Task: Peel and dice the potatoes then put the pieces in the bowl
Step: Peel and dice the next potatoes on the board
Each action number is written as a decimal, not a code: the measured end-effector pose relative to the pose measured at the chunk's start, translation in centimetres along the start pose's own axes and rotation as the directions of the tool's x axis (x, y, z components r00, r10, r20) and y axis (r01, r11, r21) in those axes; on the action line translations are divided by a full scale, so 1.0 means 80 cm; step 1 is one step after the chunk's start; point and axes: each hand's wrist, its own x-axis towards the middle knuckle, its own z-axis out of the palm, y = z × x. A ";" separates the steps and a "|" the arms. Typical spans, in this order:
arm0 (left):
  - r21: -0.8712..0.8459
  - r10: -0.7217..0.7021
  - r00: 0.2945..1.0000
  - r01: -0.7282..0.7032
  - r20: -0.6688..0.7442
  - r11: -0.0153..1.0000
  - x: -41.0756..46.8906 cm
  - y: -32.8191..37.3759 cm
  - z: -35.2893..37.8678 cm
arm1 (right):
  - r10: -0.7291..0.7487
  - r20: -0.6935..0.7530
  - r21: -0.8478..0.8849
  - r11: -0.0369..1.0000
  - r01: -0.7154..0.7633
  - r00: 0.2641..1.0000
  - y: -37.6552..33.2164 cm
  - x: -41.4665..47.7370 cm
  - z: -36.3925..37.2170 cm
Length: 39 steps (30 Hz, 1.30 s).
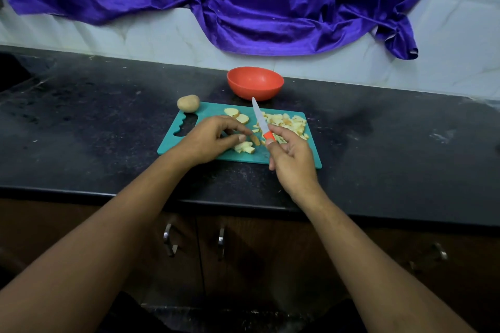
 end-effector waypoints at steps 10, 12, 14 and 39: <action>0.056 0.067 0.997 -0.070 0.045 0.996 0.002 0.003 0.012 | -0.001 0.000 0.005 1.000 0.001 1.000 0.003 0.002 0.000; 0.069 0.055 0.998 -0.055 0.002 0.996 0.000 0.002 0.013 | 0.000 -0.001 0.008 1.000 0.000 1.000 0.003 0.002 0.000; 0.087 0.031 0.999 -0.027 -0.042 0.996 -0.001 -0.001 0.013 | -0.007 0.000 0.007 1.000 0.007 1.000 0.003 0.002 0.000; 0.130 -0.158 0.966 0.187 -0.202 0.974 -0.033 -0.013 -0.004 | -0.014 0.101 -0.757 0.648 0.086 0.995 -0.029 -0.019 -0.019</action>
